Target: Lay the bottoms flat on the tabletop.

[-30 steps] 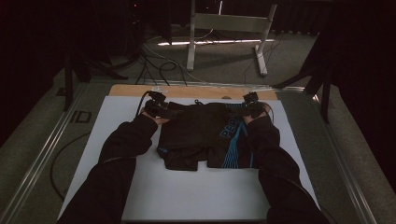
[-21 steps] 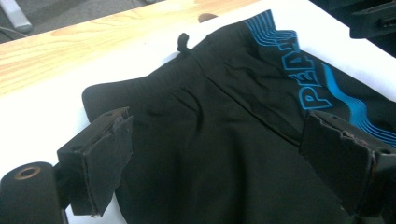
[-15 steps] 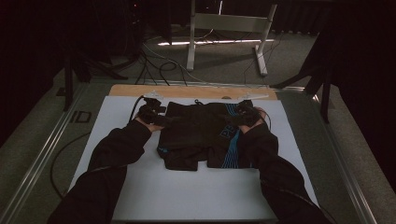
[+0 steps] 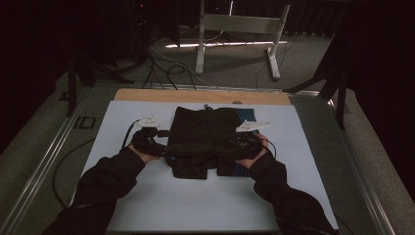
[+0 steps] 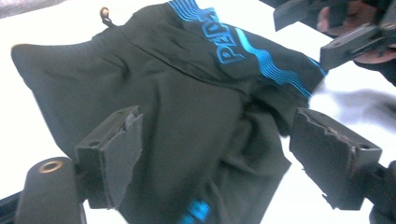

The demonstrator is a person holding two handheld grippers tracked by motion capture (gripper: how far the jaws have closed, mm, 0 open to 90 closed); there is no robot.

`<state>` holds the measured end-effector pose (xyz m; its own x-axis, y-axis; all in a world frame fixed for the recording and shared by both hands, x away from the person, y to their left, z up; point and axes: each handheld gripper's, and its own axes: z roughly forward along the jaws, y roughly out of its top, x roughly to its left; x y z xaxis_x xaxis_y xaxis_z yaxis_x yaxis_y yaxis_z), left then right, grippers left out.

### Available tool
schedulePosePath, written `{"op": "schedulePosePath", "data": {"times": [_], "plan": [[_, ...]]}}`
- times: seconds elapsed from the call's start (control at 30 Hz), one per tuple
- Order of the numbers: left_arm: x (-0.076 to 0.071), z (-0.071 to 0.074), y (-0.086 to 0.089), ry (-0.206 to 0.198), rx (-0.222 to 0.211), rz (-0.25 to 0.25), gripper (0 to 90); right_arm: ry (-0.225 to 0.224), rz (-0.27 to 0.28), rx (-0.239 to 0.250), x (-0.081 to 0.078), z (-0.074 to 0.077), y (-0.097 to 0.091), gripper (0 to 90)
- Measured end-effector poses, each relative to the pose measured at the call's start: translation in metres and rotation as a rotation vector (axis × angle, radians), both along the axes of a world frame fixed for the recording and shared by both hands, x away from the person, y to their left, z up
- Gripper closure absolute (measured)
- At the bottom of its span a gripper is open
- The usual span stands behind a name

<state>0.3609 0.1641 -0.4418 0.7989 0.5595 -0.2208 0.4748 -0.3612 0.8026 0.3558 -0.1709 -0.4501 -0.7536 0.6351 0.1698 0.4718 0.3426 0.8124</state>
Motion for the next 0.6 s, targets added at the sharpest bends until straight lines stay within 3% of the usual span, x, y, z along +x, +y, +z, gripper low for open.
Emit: {"op": "schedulePosePath", "data": {"times": [0.13, 0.17, 0.27, 0.4, 0.6], "plan": [[-0.017, -0.006, 0.004, -0.009, 0.001, -0.023, 25.1, 0.013, 0.034, -0.017, -0.010, -0.007, 0.013, 28.3], [-0.020, -0.008, 0.004, -0.010, -0.006, -0.032, 32.3, 0.017, 0.062, -0.040, -0.016, -0.014, 0.023, 32.3], [-0.029, -0.013, 0.000, -0.016, 0.003, -0.076, 37.0, 0.019, 0.095, -0.059, -0.023, -0.020, 0.034, 33.4], [-0.033, -0.023, -0.013, -0.014, 0.063, -0.131, 47.5, 0.005, 0.145, -0.086, -0.032, -0.031, 0.053, 41.7], [-0.024, -0.046, -0.023, 0.010, 0.157, -0.108, 47.7, -0.034, 0.151, -0.127, -0.038, -0.040, 0.074, 44.0]]}}
